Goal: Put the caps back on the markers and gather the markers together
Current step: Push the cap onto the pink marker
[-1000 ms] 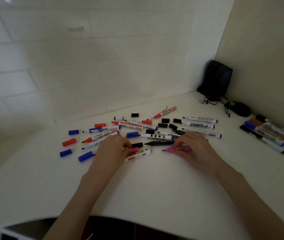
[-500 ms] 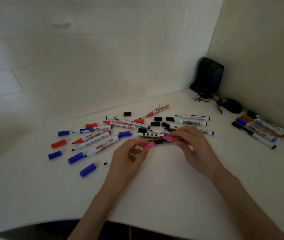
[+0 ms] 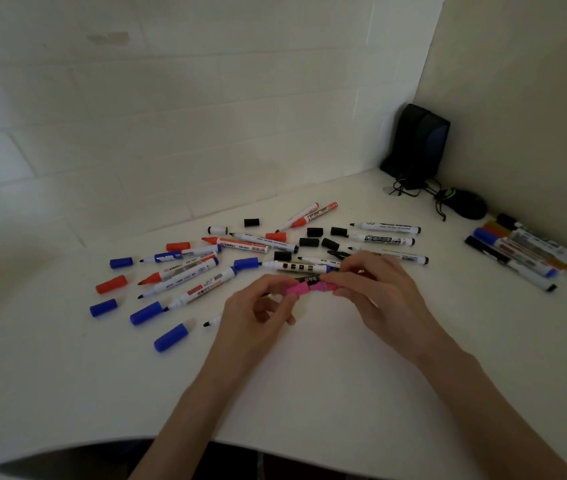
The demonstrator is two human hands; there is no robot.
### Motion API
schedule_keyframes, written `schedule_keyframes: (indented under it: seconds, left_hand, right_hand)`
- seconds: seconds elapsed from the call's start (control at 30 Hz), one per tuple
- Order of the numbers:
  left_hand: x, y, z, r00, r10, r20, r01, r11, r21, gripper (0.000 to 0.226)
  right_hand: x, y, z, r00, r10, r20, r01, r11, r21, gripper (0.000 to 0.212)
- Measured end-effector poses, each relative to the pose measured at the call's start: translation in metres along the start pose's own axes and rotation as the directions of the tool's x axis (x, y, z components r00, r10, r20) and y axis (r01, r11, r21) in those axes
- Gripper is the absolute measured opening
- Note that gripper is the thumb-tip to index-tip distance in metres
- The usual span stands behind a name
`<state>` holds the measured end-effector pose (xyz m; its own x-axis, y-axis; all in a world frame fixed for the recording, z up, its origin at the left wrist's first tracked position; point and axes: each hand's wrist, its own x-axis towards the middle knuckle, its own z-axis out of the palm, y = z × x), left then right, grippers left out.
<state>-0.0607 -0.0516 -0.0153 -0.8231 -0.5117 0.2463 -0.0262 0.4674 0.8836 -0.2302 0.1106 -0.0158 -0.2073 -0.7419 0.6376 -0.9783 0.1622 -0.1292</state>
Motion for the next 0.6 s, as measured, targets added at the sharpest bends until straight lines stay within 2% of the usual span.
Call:
schedule_keyframes:
  seconds: [0.37, 0.53, 0.6]
  left_hand:
    - [-0.002, -0.001, -0.002, 0.998, 0.060, -0.018, -0.059, 0.998, 0.018, 0.022]
    - [-0.003, -0.004, -0.004, 1.000, 0.009, -0.006, -0.009, 1.000, 0.004, 0.018]
    - [-0.004, -0.004, -0.003, 1.000, 0.004, 0.004, -0.004, 0.999, 0.032, 0.016]
  right_hand:
    - [0.001, -0.010, -0.002, 0.997, -0.068, 0.035, 0.071, 0.992, -0.101, 0.030]
    - [0.000, -0.011, 0.002, 0.998, 0.018, 0.064, -0.017, 1.000, -0.015, 0.039]
    - [-0.001, -0.010, 0.003, 0.998, -0.004, 0.057, 0.005, 1.000, -0.011, 0.032]
